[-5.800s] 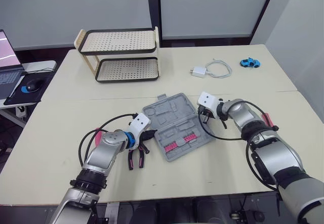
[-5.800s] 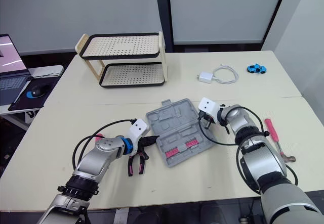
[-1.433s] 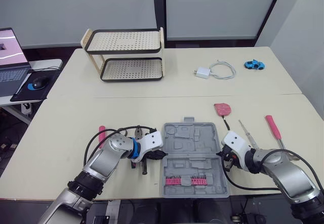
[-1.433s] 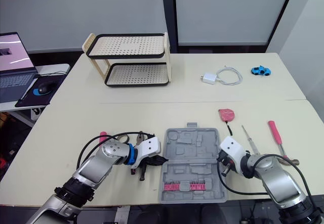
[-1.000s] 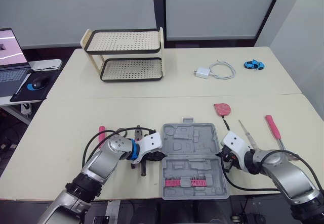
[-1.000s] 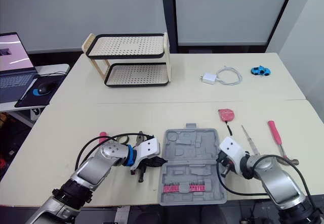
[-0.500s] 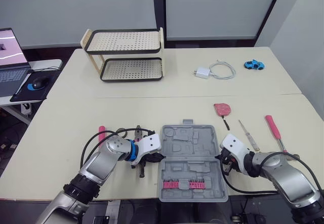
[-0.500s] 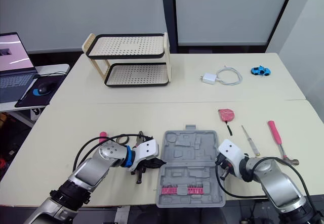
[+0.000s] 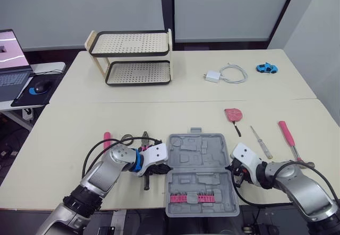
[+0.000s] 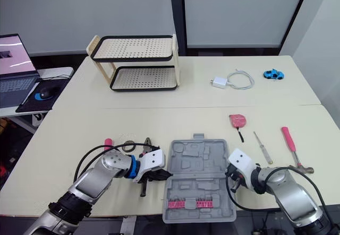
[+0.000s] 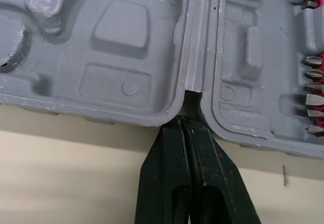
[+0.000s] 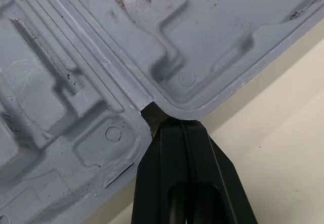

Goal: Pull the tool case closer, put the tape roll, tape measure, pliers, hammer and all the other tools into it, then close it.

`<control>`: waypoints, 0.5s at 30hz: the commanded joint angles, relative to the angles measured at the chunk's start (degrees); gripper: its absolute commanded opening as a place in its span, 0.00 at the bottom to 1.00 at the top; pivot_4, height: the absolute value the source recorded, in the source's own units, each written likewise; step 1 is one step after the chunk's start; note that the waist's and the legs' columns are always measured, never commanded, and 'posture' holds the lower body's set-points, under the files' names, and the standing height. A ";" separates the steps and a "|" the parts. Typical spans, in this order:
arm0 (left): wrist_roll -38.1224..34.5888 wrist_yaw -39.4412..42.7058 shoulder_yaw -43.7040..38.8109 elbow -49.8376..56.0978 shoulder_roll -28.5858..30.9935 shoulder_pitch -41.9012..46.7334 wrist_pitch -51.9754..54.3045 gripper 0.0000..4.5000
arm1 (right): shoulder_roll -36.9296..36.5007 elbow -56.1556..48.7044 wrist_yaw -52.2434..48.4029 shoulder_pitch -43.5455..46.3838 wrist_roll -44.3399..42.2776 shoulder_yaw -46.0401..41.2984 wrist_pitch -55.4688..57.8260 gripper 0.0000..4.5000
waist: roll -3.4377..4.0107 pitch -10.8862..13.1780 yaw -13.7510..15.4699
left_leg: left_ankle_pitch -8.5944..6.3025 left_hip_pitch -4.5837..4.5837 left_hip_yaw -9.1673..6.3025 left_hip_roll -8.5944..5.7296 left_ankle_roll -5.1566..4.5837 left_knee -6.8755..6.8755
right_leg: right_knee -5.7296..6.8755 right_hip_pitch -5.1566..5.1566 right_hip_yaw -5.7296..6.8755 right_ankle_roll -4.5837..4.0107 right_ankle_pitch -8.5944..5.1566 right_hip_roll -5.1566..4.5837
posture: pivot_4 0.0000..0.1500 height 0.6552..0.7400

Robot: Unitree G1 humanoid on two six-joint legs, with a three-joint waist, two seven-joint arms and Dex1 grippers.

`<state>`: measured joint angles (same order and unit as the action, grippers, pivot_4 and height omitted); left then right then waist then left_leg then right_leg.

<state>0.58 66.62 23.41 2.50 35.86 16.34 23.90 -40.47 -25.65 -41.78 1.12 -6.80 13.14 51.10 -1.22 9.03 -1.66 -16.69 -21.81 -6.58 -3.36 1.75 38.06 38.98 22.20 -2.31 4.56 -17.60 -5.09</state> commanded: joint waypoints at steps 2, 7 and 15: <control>-1.12 1.43 1.16 3.51 0.51 -0.68 0.21 0.01 | -0.79 -2.32 -1.69 -0.99 -1.85 2.00 0.57 0.00 | 0.00 0.00 -0.01 | 0.00 0.00 0.00 0.00 0.00 0.00 | 0.00 0.00 0.00 0.00 0.00 0.00 | 1.00 1.00; -1.26 1.56 1.36 4.04 0.80 -0.87 0.52 0.01 | -1.63 -2.98 -1.69 -1.43 -2.52 2.23 0.91 0.00 | 0.00 0.00 0.00 | -0.01 0.00 0.00 0.00 -0.01 0.00 | 0.00 -0.01 0.00 0.00 0.00 0.00 | 1.00 1.00; -1.42 2.06 1.74 4.51 1.13 -1.16 0.67 0.01 | -2.20 -3.82 -1.69 -2.24 -2.93 2.35 1.37 0.00 | -0.01 -0.01 0.00 | -0.01 0.00 0.00 0.00 -0.01 0.00 | -0.01 -0.02 0.00 0.00 0.00 0.00 | 1.00 1.00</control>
<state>0.34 68.00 24.30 4.25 36.95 15.46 24.72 -42.48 -27.88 -42.32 -0.44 -8.05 13.86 52.03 -1.23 9.02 -1.66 -16.69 -21.80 -6.58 -3.36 1.74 38.06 38.98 22.19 -2.31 4.56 -17.60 -5.09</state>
